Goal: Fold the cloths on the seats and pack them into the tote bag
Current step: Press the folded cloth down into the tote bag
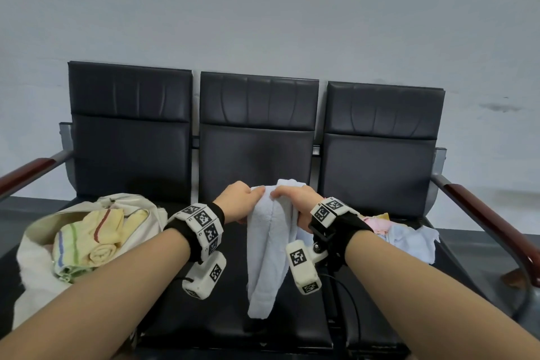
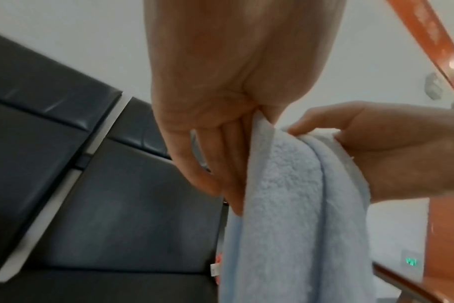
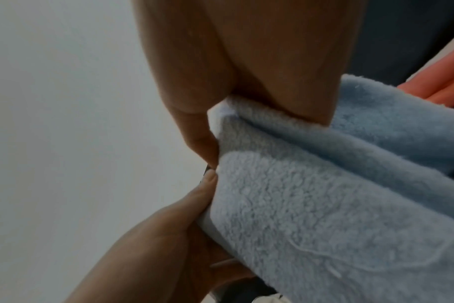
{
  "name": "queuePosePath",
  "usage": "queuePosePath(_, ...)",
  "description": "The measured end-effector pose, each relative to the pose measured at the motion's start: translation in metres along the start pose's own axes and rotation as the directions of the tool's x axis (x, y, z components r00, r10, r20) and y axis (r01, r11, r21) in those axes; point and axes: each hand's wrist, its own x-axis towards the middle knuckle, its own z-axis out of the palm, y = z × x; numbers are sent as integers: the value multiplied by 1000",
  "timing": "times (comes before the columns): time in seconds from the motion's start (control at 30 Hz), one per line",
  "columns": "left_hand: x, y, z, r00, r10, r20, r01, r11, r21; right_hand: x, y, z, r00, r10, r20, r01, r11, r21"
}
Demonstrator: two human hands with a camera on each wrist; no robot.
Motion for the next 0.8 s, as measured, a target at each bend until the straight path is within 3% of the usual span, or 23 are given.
queuePosePath(0.07,0,-5,-4,994,12,-111,-6,998,57,17,8,-15,997,9,-83,-9,1000,2)
queuePosePath(0.17,5,-12,-10,982,-106,-157,62,964,-260,-19,-8,-17,992,74,-102,-66,995,78)
queuePosePath(0.23,5,-12,-12,976,-192,-99,101,809,-579,-41,-17,-19,994,68,-83,-57,990,129)
queuePosePath(0.3,3,-12,-12,982,-186,-15,97,580,-809,-40,-15,-24,996,63,-57,-53,985,166)
queuePosePath(0.37,1,-10,-9,986,-159,51,119,457,-882,-36,-15,-24,997,44,-64,-35,988,149)
queuePosePath(0.43,0,-6,-5,986,-148,73,129,416,-900,-29,-13,-21,991,5,-136,-3,1000,14)
queuePosePath(0.53,-5,3,-3,990,-105,94,125,345,-930,-27,-15,-15,942,-162,-293,94,968,-234)
queuePosePath(0.63,-8,4,-1,990,-51,129,138,234,-963,-27,-21,-2,957,-206,-206,145,950,-275)
queuePosePath(0.67,-8,4,0,989,-51,136,144,233,-962,-28,-23,2,967,-196,-162,144,946,-289)
queuePosePath(0.8,-4,-1,10,991,-48,123,131,453,-882,-19,-22,11,973,-185,-135,142,950,-276)
